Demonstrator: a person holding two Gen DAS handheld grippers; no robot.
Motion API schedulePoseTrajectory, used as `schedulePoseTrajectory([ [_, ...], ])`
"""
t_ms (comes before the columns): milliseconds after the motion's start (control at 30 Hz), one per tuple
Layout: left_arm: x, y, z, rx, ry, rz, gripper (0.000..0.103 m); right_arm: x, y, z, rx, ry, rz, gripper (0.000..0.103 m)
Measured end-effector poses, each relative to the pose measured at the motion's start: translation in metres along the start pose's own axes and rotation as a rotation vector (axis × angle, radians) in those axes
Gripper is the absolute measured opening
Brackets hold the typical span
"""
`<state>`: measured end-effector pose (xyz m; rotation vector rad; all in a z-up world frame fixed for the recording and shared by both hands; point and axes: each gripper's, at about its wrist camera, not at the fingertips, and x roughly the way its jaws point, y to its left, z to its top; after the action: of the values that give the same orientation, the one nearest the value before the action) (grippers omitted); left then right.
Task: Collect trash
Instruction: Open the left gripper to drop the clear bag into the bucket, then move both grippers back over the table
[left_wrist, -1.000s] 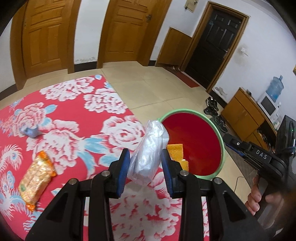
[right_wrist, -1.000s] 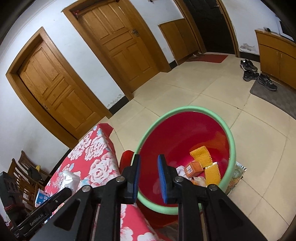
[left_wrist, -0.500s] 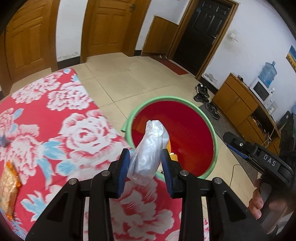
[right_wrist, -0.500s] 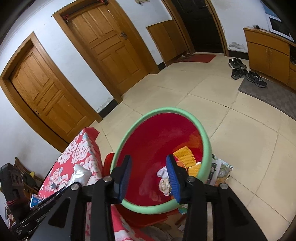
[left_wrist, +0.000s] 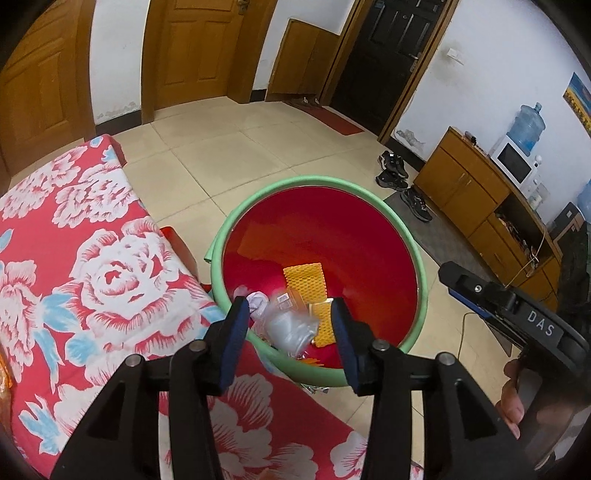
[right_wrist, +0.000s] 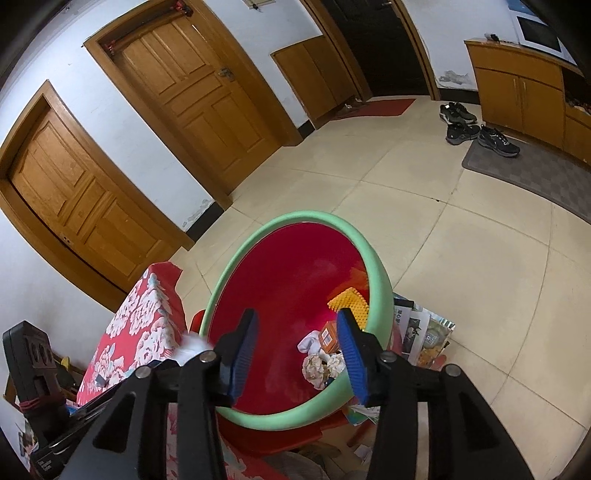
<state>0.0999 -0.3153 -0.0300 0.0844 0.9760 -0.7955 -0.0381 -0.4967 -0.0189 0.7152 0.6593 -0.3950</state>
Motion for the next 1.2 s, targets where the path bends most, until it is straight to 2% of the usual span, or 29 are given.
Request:
schedulePoseTrajectory([
  [367, -0.020, 0.016, -0.002, -0.044, -0.028, 0.027, 0.046, -0.002, 0.008, -0.005, -0.016, 0.001, 0.009, 0.060],
  [700, -0.054, 0.051, -0.011, -0.100, -0.071, 0.093, 0.046, -0.009, 0.026, -0.011, -0.041, 0.008, 0.025, 0.070],
  [1200, -0.102, 0.111, -0.038, -0.173, -0.105, 0.227, 0.046, -0.020, 0.059, -0.023, -0.104, 0.021, 0.061, 0.072],
])
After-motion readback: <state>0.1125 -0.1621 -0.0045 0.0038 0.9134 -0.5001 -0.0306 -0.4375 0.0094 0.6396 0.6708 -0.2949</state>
